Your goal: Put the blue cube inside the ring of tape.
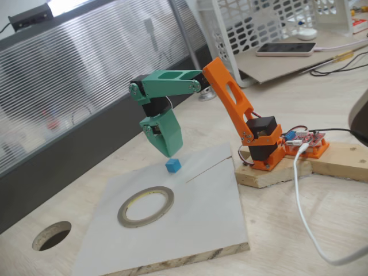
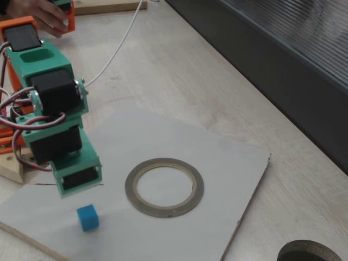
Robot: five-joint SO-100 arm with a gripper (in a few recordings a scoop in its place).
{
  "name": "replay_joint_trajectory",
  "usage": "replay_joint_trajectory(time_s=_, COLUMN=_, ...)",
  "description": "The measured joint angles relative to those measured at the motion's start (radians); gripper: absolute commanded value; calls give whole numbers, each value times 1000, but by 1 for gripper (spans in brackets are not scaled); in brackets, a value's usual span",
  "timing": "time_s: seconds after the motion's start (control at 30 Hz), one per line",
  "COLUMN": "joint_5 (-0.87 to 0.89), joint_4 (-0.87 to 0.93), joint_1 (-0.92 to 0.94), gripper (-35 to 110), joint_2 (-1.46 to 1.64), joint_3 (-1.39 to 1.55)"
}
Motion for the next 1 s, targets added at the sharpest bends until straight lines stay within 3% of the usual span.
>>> replay_joint_trajectory(time_s=1.0, joint_5=0, joint_4=-48, joint_1=0, gripper=0, joint_2=-51, joint_3=-2)
